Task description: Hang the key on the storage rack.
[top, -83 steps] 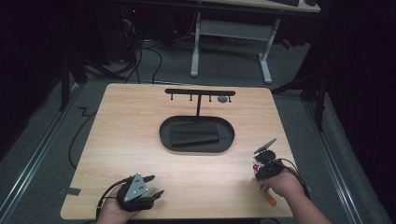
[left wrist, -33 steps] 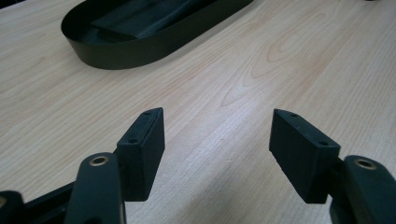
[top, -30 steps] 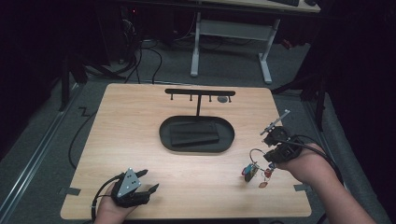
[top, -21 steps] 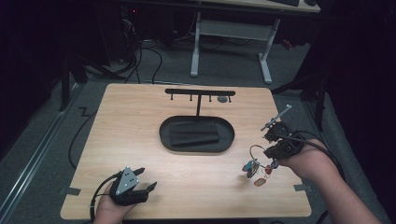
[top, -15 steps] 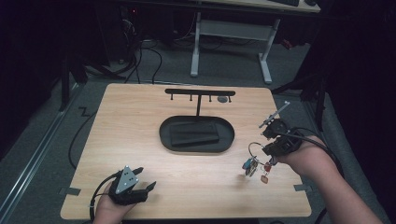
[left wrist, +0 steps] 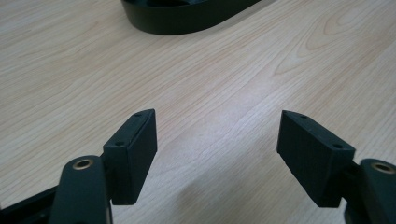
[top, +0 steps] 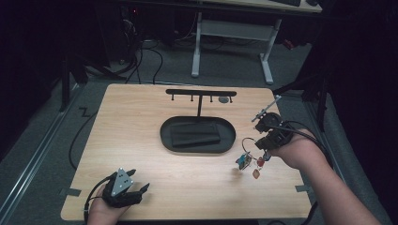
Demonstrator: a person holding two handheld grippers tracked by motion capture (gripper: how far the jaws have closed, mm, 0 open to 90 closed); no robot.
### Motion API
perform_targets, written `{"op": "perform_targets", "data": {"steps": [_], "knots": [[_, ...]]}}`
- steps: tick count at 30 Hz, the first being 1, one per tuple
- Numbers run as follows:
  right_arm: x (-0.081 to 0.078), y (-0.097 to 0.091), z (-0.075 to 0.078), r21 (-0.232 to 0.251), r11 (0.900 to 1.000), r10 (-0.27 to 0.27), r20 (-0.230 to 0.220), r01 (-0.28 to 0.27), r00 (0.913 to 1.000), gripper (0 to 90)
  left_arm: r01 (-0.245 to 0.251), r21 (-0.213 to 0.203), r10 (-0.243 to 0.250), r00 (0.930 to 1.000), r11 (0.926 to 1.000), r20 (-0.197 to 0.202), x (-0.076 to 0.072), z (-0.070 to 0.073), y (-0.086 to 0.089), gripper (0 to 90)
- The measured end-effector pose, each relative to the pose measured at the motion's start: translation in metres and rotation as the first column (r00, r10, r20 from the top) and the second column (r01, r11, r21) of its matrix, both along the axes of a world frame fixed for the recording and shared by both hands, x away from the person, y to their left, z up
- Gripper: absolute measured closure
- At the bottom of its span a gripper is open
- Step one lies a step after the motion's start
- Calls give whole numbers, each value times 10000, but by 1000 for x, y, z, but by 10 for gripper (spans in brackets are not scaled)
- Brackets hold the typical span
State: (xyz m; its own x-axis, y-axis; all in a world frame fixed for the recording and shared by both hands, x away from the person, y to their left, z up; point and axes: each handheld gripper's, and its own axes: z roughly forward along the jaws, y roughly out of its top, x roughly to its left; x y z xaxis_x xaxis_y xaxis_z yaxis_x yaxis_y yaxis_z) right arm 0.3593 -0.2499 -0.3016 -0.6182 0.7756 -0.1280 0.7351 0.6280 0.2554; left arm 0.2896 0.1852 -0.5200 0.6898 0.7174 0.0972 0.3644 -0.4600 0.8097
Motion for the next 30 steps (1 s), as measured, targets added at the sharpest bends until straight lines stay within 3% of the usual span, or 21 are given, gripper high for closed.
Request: {"op": "perform_targets", "data": {"steps": [12,21,30], "knots": [[29,17,11,-14,10000,-60,179,60,9998,855,119,-98,-120,9999,9999,-107,-3,1,4,292],[62,21,19,93,9997,-250,484,246,9985,856,142,-80,-143,9998,9999,-147,-7,1,4,293],[99,28,11,255,9992,-334,520,321,9981,856,119,-55,-120,9998,9999,-160,-6,0,6,293]]}}
